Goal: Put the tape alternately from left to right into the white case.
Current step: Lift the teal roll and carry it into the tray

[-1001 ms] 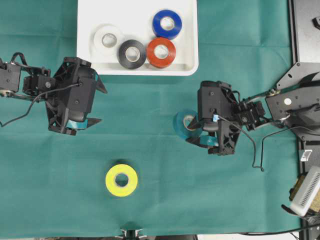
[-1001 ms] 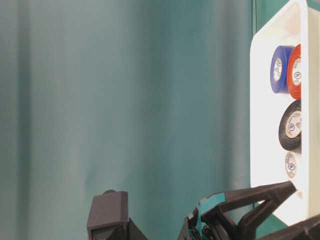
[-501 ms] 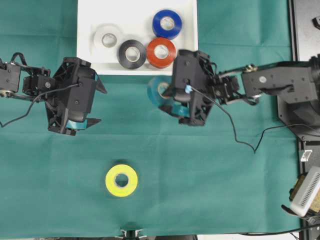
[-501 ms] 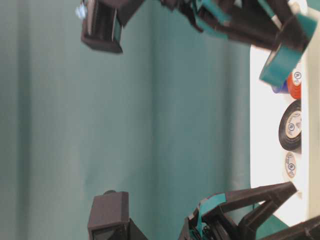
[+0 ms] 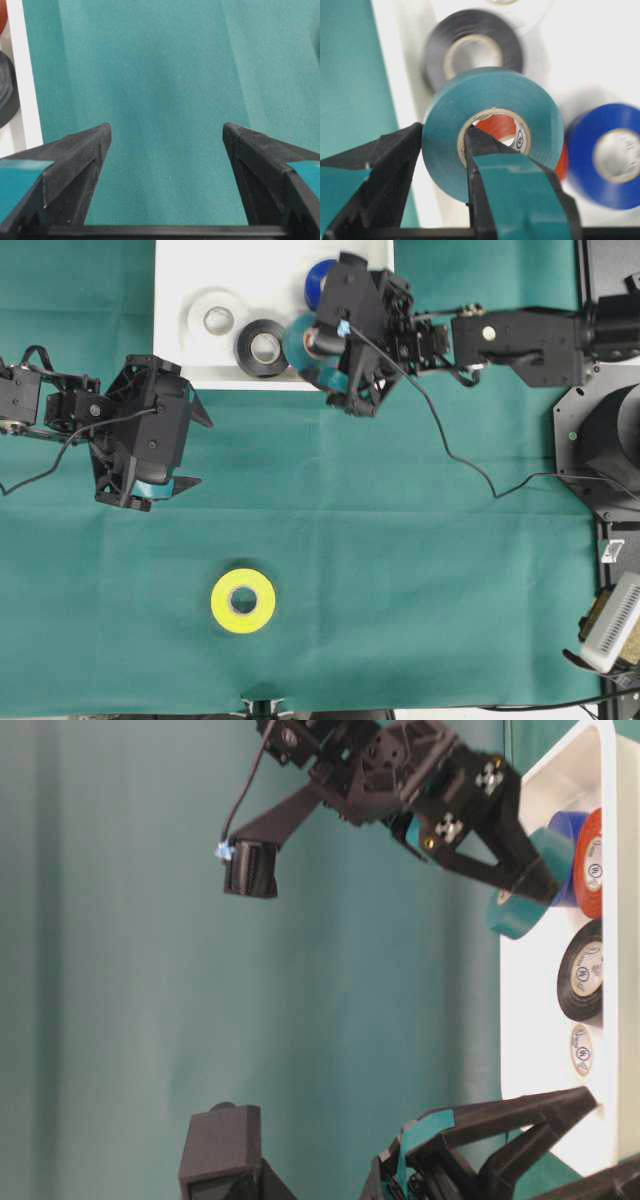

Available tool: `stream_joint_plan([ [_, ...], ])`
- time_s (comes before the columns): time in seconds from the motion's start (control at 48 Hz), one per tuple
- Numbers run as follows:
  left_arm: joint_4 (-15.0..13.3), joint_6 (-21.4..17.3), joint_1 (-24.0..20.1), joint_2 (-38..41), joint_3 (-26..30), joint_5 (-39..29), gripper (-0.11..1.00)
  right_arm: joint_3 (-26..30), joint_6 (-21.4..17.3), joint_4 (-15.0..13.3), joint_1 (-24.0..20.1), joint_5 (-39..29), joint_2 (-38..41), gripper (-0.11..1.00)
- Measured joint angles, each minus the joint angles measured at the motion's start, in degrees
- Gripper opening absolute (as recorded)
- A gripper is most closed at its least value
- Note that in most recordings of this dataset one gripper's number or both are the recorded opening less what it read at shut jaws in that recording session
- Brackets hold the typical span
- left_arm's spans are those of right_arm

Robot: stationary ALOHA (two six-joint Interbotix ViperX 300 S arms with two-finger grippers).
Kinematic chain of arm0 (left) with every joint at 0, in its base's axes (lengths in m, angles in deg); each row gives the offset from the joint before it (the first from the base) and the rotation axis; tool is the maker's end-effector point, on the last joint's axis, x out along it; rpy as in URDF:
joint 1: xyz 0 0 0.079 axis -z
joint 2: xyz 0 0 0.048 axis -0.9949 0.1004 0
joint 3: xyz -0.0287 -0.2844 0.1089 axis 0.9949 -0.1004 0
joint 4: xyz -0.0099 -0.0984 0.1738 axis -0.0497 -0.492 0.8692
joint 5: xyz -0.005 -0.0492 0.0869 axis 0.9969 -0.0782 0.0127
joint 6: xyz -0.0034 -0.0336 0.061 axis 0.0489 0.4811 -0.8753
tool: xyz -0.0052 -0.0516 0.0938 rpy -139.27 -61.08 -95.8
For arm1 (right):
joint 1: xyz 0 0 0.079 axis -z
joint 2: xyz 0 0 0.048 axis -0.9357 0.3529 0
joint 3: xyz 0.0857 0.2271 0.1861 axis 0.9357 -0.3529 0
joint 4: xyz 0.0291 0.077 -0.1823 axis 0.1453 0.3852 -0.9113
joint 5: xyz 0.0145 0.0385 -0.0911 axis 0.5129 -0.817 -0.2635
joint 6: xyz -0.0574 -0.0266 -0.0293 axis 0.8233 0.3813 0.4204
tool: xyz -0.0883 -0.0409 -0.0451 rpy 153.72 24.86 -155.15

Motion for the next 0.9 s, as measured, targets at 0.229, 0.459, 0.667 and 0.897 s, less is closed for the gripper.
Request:
stream_joint_plan([
  [0.229,-0.09,0.0,0.0,0.0,-0.18,0.0,0.77,2.64,0.0,-2.81,4.22,0.09,2.55,-0.09],
  [0.459,0.0,0.0,0.0,0.0,-0.35,0.0,0.77,5.01,0.09,-3.52,7.73,0.26,5.63,-0.09],
  [0.667,-0.09,0.0,0.0,0.0,-0.7,0.0,0.77,6.33,0.0,-3.52,9.93,0.18,7.82,-0.09],
  [0.897,-0.09,0.0,0.09,0.0,-0.79,0.0,0.77,6.77,0.0,-3.52,11.16,0.44,8.44,-0.09],
])
